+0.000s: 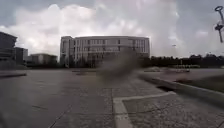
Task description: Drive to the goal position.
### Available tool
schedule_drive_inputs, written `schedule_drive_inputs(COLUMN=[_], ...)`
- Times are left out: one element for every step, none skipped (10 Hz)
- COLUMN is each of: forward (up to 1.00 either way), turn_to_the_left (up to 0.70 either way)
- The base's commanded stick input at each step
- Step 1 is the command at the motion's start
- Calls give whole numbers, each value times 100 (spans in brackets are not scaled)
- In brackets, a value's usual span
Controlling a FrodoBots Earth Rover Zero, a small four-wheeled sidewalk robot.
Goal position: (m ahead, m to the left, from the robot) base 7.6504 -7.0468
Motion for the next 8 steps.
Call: schedule_drive_inputs(forward=[70, 70, 70, 70, 70, 70, 70, 70], turn_to_the_left=[0, 0, 0, 0, 0, 0, 0, 0])
